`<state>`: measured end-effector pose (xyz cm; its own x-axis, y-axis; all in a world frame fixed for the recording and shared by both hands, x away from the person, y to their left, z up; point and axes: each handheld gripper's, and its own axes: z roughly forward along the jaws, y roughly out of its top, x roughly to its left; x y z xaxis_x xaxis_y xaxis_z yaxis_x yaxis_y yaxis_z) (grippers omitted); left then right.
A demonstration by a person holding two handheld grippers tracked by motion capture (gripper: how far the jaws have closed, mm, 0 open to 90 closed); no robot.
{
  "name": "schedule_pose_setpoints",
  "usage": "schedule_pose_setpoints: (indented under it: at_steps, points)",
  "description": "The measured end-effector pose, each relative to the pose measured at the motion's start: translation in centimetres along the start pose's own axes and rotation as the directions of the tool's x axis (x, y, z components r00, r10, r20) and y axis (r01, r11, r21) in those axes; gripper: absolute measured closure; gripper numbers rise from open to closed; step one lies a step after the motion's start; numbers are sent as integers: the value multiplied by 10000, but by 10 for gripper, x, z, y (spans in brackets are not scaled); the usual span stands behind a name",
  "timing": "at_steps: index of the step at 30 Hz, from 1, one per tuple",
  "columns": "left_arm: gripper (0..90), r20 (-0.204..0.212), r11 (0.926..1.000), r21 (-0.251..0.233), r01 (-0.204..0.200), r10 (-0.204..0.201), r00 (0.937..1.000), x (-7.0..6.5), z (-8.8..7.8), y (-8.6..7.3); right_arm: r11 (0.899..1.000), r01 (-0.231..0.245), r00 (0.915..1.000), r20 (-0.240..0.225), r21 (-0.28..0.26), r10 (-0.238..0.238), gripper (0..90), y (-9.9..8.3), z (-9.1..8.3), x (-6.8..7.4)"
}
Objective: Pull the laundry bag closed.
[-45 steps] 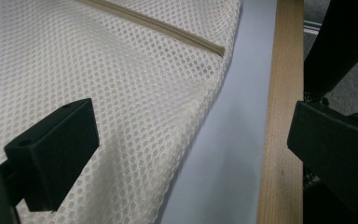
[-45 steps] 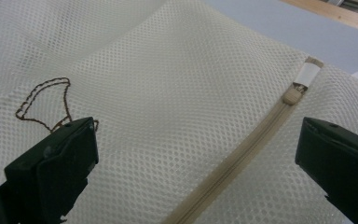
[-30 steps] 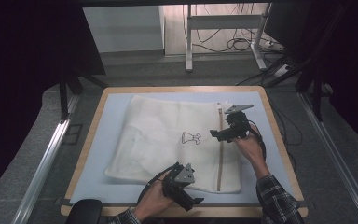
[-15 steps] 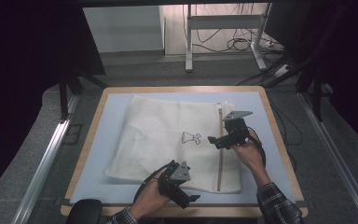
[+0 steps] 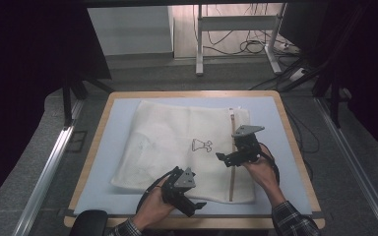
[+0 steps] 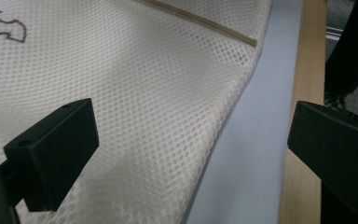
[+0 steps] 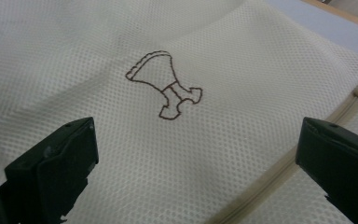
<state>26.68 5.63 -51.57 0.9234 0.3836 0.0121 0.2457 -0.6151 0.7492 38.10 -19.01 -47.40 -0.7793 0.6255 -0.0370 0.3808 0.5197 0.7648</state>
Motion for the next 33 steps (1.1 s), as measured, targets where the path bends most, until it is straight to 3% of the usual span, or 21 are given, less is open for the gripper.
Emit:
schedule_pose_setpoints:
  at_steps: [12,17,33]
  points:
    - [17,-277,9995,-104,296,-299,9992,8,-12,-9,9990,423,9989,-201,-128,-426,0,-8,-10,25]
    - [15,-395,9992,-114,372,-377,9985,10,-17,-12,9998,214,9997,-156,-9,-214,0,-15,-17,33]
    - [9,-800,9960,-488,743,-781,9937,17,-36,-21,9990,375,9991,-206,-258,-381,0,-34,-44,50]
